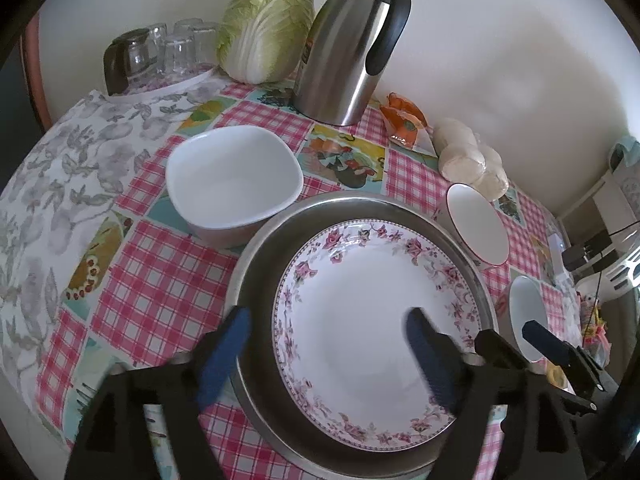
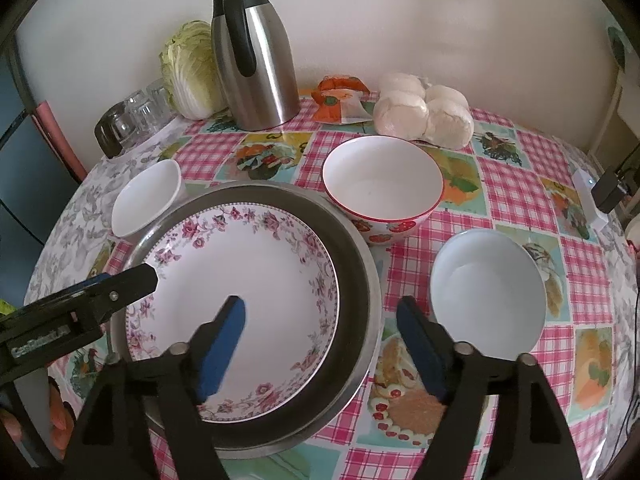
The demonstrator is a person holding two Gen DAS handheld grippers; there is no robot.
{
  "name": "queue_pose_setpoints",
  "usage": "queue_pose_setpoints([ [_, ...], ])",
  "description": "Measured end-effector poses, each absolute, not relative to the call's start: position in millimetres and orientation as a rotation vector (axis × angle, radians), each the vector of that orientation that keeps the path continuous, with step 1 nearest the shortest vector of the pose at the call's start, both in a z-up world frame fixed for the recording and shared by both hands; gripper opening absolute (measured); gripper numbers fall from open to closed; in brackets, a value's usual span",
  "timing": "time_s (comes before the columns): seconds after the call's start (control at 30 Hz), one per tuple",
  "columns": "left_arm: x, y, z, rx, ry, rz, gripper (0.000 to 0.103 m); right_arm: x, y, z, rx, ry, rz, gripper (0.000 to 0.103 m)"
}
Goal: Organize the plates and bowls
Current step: 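Open both tools to release the pink-floral plate rim, then withdraw both tools up and away from the plate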
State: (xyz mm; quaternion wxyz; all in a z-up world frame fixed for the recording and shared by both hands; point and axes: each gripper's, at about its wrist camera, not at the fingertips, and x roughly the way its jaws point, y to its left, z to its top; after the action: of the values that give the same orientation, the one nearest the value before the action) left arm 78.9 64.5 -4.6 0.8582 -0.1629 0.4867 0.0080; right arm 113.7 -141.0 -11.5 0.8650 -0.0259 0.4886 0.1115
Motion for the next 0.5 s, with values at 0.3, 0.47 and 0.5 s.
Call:
queue_pose_setpoints([
  [0.3,74.9,69.2,-4.9,-0.32,1.014,0.075,0.103,111.3,-140.5,-11.1,-0.079,1.019,0.23,0.093],
  [0.47,72.9,76.1,-8.2,-0.342,1.018,0.107,0.103,108.9,-137.7,-8.3,-0.095,1.002,0.241,0.099],
  [0.5,72.5,77.8,-8.6,-0.349,1.015,0.112,0.103,108.2,-137.3,-7.6,-0.099,0.998,0.243,0.099],
])
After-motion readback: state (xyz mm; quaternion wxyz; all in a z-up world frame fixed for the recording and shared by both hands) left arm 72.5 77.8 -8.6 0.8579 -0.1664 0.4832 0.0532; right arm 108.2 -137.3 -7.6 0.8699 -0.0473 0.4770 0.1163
